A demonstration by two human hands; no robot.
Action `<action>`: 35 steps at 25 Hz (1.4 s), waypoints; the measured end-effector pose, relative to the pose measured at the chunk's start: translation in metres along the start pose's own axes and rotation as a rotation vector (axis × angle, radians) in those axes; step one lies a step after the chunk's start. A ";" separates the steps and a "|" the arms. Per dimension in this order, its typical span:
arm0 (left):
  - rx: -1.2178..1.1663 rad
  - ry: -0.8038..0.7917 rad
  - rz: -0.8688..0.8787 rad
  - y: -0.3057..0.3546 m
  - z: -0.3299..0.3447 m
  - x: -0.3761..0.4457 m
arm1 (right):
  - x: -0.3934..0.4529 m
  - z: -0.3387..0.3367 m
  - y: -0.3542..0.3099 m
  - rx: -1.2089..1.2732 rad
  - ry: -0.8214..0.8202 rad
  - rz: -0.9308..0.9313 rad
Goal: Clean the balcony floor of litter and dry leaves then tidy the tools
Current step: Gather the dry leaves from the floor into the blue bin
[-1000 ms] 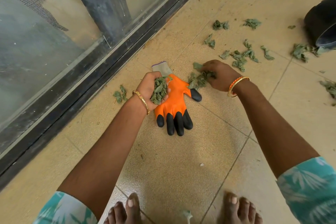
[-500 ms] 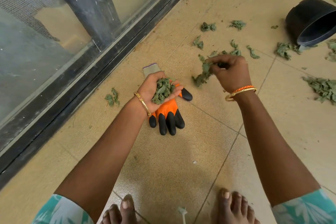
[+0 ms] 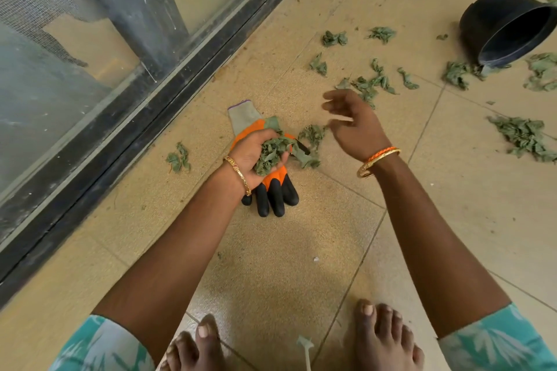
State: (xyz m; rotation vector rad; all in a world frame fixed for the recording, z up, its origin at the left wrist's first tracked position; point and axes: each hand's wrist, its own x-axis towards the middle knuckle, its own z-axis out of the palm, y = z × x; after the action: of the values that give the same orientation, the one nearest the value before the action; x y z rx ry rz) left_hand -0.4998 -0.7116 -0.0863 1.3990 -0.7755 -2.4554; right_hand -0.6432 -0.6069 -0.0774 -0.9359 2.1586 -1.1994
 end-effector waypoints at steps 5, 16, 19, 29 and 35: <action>-0.004 0.044 0.047 0.006 -0.003 -0.003 | -0.006 0.005 0.022 -0.324 -0.366 0.069; 0.071 0.033 0.035 0.003 -0.010 -0.004 | -0.013 0.013 0.052 -0.352 0.080 -0.108; 0.078 0.018 0.028 0.003 -0.010 -0.006 | -0.023 0.007 0.029 -0.089 0.155 0.050; 0.239 -0.125 0.143 -0.012 -0.042 -0.023 | -0.060 0.068 -0.043 0.160 0.050 0.084; 0.032 0.101 0.189 -0.008 -0.089 -0.042 | -0.050 0.102 -0.061 0.012 -0.347 -0.042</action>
State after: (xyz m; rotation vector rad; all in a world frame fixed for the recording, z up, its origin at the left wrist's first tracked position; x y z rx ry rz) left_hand -0.4013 -0.7173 -0.0962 1.3801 -0.8838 -2.2228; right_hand -0.5200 -0.6457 -0.0701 -1.0995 1.8625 -0.9828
